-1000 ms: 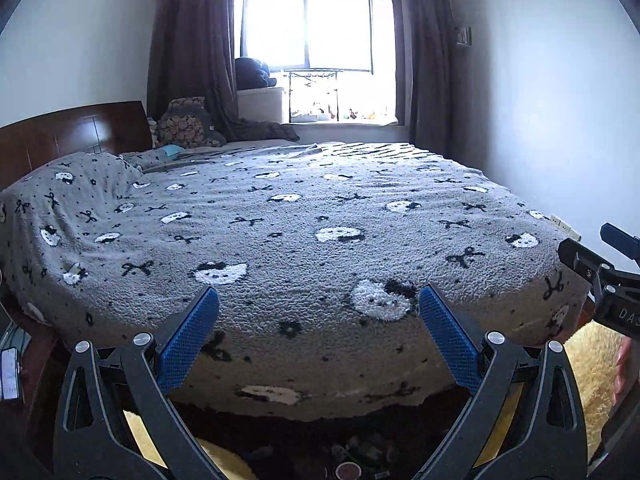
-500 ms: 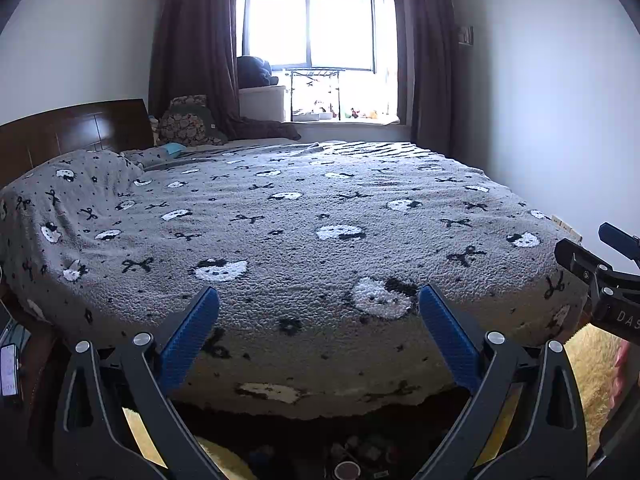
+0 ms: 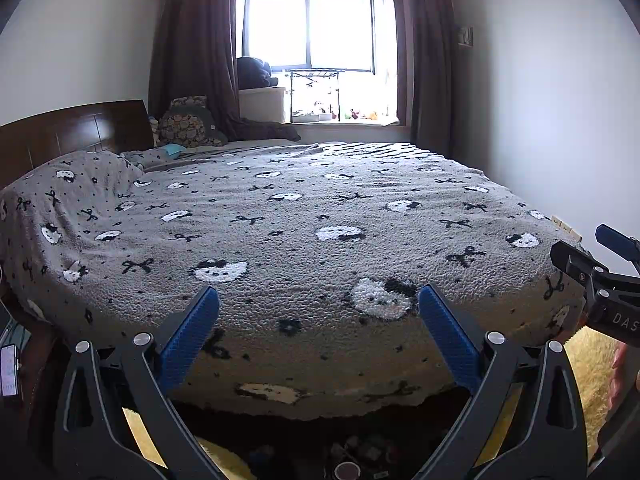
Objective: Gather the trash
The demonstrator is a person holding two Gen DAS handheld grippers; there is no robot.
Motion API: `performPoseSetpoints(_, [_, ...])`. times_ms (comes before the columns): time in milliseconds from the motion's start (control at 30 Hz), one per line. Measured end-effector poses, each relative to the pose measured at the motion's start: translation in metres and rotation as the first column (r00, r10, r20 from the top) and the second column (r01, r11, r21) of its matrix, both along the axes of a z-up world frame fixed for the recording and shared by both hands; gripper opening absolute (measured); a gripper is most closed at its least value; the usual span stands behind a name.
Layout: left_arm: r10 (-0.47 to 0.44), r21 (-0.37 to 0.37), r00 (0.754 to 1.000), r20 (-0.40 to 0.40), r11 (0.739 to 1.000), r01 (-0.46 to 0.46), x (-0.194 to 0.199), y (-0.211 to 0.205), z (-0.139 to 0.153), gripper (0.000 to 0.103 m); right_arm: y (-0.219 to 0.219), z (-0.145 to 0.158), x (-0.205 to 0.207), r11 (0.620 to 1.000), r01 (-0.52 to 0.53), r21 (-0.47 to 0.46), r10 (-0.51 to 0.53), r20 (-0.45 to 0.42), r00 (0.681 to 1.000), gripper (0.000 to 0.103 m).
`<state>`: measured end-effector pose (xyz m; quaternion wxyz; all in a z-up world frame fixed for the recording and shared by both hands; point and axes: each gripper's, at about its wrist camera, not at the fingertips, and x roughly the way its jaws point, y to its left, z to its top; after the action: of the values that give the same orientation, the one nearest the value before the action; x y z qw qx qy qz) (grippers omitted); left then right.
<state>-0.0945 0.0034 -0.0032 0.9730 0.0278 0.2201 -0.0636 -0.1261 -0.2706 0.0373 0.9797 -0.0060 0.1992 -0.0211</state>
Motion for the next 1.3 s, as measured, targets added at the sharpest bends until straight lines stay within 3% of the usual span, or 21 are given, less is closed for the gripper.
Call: performPoseSetpoints(1300, [0.012,0.001,1.0,0.012,1.0,-0.012,-0.0017,0.0021,0.003,0.095,0.0032,-0.001,0.0007,1.0,-0.002,0.003,0.002,-0.008,1.0,0.099])
